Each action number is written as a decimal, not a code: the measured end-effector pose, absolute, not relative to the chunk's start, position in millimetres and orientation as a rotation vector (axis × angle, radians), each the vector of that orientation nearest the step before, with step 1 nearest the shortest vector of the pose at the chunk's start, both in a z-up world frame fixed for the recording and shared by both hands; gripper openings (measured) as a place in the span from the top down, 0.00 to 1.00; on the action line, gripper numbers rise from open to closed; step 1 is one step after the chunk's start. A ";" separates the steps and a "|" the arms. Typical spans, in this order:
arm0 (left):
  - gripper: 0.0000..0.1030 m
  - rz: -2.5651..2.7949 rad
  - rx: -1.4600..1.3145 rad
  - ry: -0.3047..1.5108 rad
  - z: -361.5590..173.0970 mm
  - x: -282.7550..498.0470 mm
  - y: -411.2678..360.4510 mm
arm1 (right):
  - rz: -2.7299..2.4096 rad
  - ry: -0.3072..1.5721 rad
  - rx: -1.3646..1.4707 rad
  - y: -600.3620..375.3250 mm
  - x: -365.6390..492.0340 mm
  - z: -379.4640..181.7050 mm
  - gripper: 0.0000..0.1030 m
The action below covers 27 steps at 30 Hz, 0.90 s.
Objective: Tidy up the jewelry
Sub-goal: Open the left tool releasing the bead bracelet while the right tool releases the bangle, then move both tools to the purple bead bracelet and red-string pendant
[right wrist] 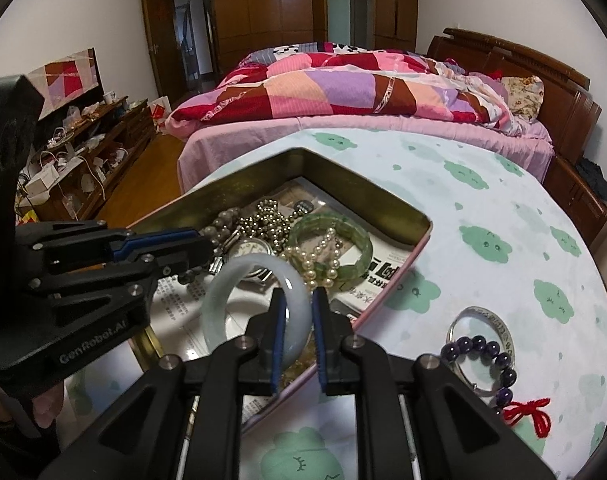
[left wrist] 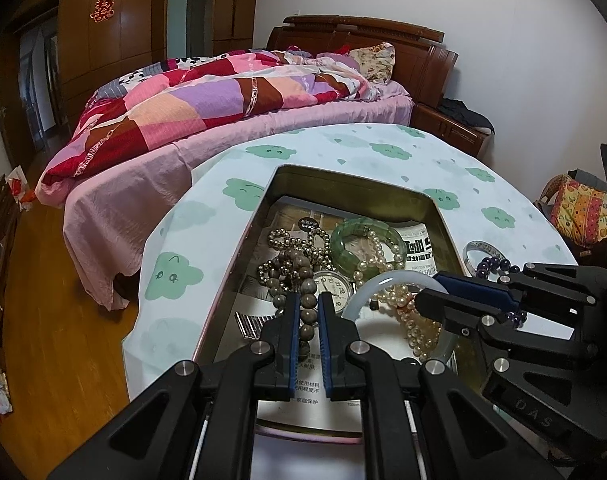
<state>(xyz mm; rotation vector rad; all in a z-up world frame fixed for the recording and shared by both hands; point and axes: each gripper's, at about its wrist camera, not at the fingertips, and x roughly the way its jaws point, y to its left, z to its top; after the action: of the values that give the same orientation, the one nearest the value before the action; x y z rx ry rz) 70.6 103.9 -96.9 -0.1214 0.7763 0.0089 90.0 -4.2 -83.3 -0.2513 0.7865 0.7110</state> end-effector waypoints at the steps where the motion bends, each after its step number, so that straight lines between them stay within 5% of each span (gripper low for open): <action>1: 0.92 0.011 -0.120 0.776 -97.2 70.4 104.1 | 0.706 0.783 -0.252 -4.1 89.6 -82.6 0.85; 8: 0.89 0.013 -0.114 0.782 -98.0 71.1 103.9 | 0.709 0.778 -0.259 -3.8 89.0 -81.2 0.82; 11: 0.70 0.016 -0.108 0.773 -96.4 70.1 102.2 | 0.707 0.760 -0.256 -5.1 87.5 -79.0 0.70; 13: 0.48 0.047 -0.103 0.759 -94.5 68.8 103.7 | 0.701 0.741 -0.256 -7.0 86.1 -75.9 0.59; 16: 0.47 0.029 -0.134 0.754 -92.7 68.3 107.6 | 0.679 0.721 -0.243 -14.5 87.0 -71.5 0.43; 27: 0.43 0.057 -0.113 0.751 -87.7 67.9 101.5 | 0.658 0.713 -0.220 -29.8 87.0 -72.2 0.36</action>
<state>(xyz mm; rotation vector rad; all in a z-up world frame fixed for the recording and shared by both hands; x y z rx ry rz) 67.9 101.5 -87.7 -0.1129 0.7506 0.0575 87.0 -29.8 -72.2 -0.2197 0.7130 0.6582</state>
